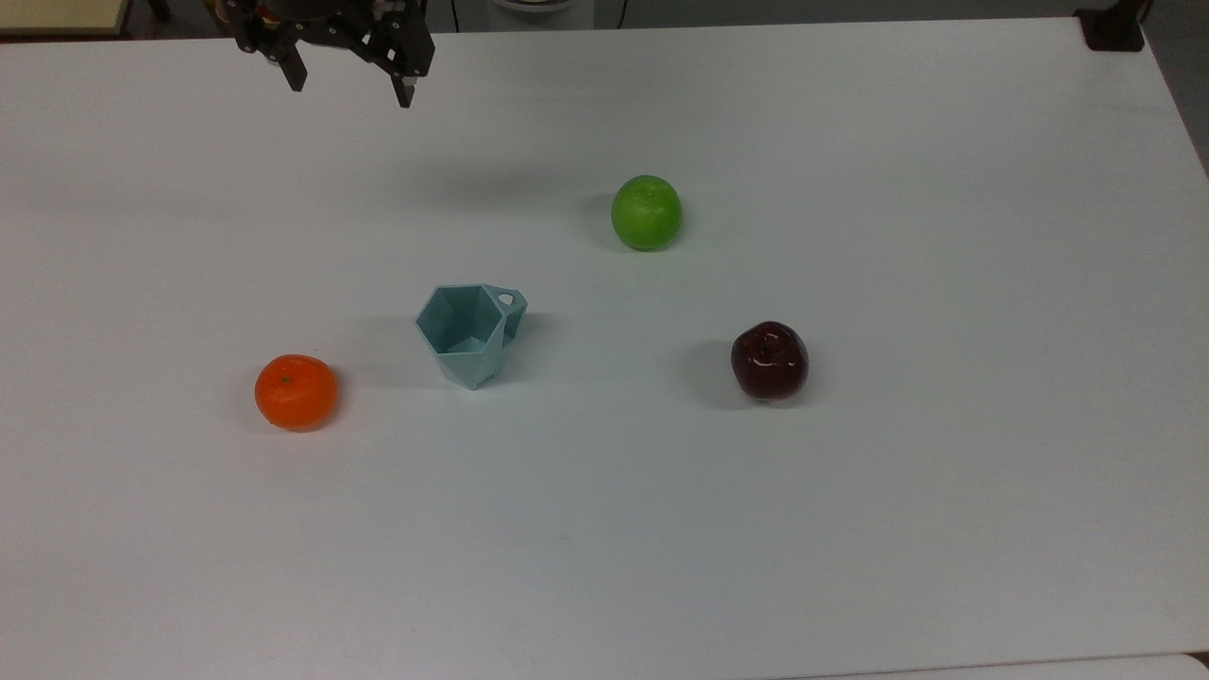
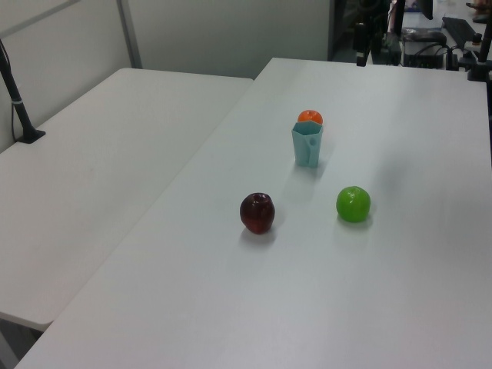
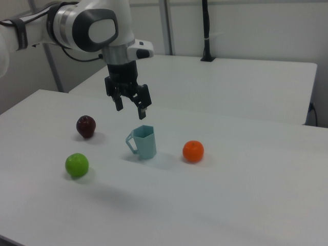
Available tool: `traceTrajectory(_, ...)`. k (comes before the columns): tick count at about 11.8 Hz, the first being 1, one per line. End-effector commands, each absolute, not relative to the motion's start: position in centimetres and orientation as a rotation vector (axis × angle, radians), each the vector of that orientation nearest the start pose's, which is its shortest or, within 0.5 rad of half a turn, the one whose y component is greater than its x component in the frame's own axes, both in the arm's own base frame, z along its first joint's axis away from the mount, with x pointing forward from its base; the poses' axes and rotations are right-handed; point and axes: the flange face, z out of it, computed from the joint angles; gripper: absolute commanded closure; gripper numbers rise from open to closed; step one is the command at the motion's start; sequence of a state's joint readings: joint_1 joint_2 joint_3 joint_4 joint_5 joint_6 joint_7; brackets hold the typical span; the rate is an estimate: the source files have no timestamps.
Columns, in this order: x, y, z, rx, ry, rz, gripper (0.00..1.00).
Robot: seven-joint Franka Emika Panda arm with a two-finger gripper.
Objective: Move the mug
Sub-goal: 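Lower the open gripper down to the rim of the teal mug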
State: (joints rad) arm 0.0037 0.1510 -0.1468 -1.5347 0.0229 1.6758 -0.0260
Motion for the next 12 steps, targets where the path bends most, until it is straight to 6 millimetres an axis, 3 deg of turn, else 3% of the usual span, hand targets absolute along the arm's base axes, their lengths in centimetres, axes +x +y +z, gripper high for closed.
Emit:
traceTrajectory(1, 59.5, -7.1, 56.4, -3.142, 0.276, 0.016, 0.0)
traceTrajectory(6, 59.9, -7.0, 56.4, -3.117, 0.464, -0.01, 0.0)
traceTrajectory(8, 60.7, -6.6, 56.3, -3.07, 0.683, -0.093, 0.0)
traceTrajectory(9, 61.4, -6.4, 56.1, -3.008, 0.879, -0.15, 0.0)
traceTrajectory(12, 63.2, -3.2, 54.8, -2.859, 1.185, -0.249, 0.0)
